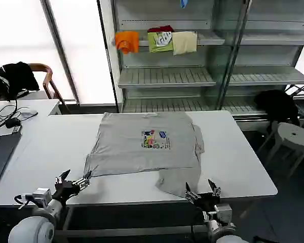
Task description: Fold and organize the clothes.
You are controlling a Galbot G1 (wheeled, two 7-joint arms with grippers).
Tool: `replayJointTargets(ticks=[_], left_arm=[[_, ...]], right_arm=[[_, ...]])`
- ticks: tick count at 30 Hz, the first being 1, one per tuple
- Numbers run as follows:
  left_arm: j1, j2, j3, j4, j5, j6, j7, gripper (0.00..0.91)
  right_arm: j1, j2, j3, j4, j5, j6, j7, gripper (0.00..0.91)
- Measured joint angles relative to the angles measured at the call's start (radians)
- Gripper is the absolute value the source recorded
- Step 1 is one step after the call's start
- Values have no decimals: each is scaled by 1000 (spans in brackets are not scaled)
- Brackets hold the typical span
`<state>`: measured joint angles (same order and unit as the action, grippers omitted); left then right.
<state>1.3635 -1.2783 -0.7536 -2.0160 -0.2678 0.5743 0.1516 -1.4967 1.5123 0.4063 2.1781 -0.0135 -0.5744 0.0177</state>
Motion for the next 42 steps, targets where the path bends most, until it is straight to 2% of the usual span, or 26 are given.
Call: replayJointTargets(ticks=[7,13,14,15,16,17,18,19,20,29,42], left_arm=[[-9,8,0,30,21,-3,2,907],[-19,9,10,52,34,-4,3,826],[-19,9,13,55,36,-4,3,736],[-19,10,16,58,38,-5,4,695],[-17,12,18,61,39,-6,6,584],[-16,13,20,62,39,-8,7,494],[-15,13,23,64,39,-10,8,292],[-15,13,26,65,40,-11,10,111],[-15,12,28,65,39,-12,11,20],[-18,7,49,74,43,-20,19,0],[-17,9,40,65,4,-57,21,0]], right_arm=[[1,5,-19,-27,3,-1,2,897],[6,13,-31,-47,0,2,2,736],[6,13,-32,-51,-2,2,2,635],[6,12,-32,-52,-2,2,1,474],[6,12,-34,-55,-3,2,0,262],[5,12,-35,-57,-3,2,-1,151],[5,12,-35,-59,-4,2,-2,0],[5,12,-36,-60,-4,2,-3,0],[5,12,-36,-61,-5,3,-4,0],[-3,6,-37,-64,-7,14,-12,0],[5,15,-27,-48,9,69,2,0]])
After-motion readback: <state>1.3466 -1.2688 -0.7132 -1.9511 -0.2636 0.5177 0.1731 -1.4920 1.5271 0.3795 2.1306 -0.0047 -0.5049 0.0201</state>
